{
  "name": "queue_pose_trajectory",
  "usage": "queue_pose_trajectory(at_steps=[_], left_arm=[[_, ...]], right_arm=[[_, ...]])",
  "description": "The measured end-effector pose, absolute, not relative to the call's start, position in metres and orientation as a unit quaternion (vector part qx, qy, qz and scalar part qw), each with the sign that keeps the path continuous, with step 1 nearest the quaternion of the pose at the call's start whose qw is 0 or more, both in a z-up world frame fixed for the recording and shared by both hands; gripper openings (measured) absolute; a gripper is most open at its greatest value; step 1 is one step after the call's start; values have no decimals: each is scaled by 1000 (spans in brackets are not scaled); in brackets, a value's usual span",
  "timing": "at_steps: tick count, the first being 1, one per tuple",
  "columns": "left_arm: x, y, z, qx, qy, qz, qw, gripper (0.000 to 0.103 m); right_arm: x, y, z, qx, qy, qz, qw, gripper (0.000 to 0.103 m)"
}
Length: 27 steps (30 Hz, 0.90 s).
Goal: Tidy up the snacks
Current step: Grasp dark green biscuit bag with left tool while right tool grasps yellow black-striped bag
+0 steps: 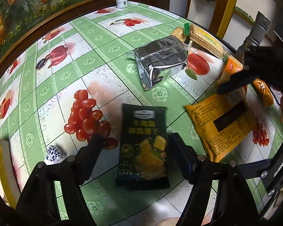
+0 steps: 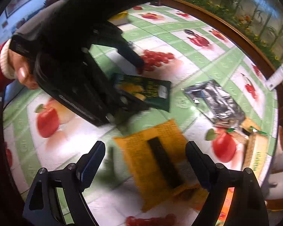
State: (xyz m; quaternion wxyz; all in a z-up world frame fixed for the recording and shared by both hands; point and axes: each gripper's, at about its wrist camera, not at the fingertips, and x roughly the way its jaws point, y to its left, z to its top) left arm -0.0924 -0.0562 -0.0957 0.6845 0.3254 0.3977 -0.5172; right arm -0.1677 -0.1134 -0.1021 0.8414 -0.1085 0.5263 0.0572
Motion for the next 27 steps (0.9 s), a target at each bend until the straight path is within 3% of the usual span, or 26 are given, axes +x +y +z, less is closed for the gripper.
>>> queue_pose_trajectory(at_steps=[2,11,17,19,23,27], left_arm=[[-101,-56,-93,337,384,-523,682,43],[-107,-40,-92,332,382,-521,688,42],[-106,-25,-91,331,380,-509,698,42],[-103,-18,-91,326,382,-506,701,42],[-94,-3,-88,306,389,-500,710,42],[-91,13,-82,286,390,-495,722,42]], right_arm=[[-166,-120,-97,-88,519,77,847,89],[-160,-107,-114,-188,538,63,819,94],[-148,-134,-109,-111,536,57,835,93],[-143,-146,-119,-75,560,54,823,90],[-151,-148,-114,-47,545,53,835,71],[-163,-129,-104,-46,532,40,845,71]])
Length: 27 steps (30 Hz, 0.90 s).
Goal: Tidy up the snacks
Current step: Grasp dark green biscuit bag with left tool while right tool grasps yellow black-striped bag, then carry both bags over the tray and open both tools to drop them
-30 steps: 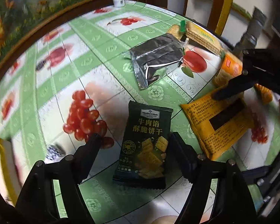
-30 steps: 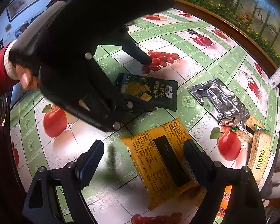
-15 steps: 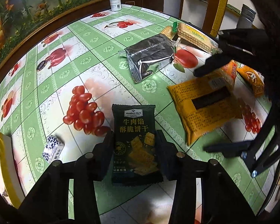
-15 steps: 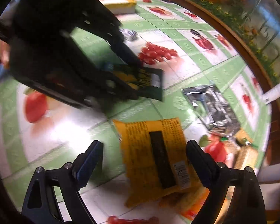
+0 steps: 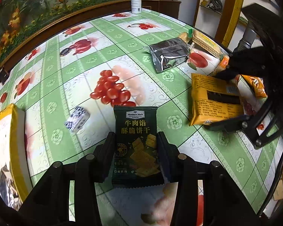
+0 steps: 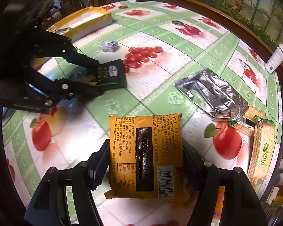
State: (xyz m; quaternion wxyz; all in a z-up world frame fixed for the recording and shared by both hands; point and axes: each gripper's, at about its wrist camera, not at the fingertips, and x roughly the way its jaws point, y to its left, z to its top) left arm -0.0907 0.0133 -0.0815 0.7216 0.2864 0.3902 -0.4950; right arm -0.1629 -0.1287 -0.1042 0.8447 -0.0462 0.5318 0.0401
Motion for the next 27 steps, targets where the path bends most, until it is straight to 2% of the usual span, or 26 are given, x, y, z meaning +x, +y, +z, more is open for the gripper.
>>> queue_pose_trajectory(at_steps=[7,14,27], left_arm=[[-81,55,-63,240,396,-452,762,42],[-72,107,-43,208,375,-361,828,42],[-44,198,-24,134,366,-287,875,42]], right_arm=[[-180,-99,-78,17,474,3,881,71],[-189,-74,-61,139,395,8,908,71],[-140,-5,-52,219,344,71,910,70]])
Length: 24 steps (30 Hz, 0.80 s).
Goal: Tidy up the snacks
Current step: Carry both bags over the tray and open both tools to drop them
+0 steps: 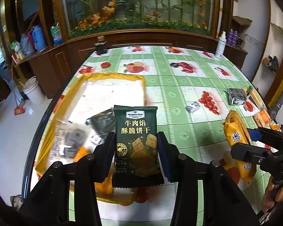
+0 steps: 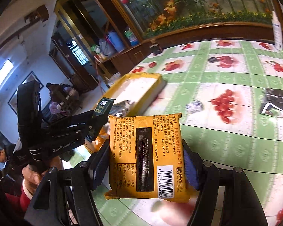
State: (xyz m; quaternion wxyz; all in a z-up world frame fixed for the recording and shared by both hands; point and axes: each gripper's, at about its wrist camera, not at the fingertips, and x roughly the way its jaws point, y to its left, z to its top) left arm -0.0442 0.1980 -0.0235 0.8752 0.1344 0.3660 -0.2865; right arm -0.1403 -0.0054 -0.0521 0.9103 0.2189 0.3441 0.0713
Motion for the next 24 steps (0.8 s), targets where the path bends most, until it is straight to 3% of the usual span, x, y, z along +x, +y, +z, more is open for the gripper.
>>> queue_pose_trajectory(at_steps=[24], left_arm=[[19,262,-38,83,398,-226,885,42]], right_arm=[[-34,57,-55,215,363,122,898,70]])
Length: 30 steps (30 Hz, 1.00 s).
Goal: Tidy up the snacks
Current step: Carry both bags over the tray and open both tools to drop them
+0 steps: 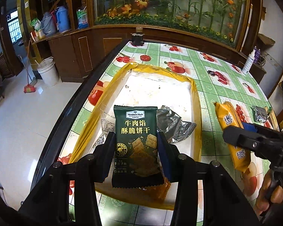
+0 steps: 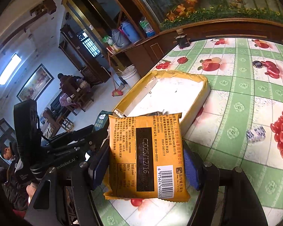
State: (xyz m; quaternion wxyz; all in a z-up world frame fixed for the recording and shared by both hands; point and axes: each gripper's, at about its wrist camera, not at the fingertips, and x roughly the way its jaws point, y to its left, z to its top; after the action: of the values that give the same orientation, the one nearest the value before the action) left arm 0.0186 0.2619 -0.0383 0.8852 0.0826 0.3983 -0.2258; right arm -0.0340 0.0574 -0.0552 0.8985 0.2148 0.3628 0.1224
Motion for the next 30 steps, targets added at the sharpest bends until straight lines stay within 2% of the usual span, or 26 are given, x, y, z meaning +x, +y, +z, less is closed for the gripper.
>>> queue_pose_trajectory(at_steps=[11,19,28,30], left_arm=[[65,248,-37,85,406,-216,884,42],[126,230,-59,85,456,-174,868,42],[128,225,-67,116,459,-159,866,43],[128,225,-68,123,460,-153,866,46]], right_arm=[[27,57,-53,204,364,107,902,70],[95,52,-72,176,393,69,900,70],[124,56,-95,134,427,54,893,71],[125,56,-96,130,430,53,892,73]])
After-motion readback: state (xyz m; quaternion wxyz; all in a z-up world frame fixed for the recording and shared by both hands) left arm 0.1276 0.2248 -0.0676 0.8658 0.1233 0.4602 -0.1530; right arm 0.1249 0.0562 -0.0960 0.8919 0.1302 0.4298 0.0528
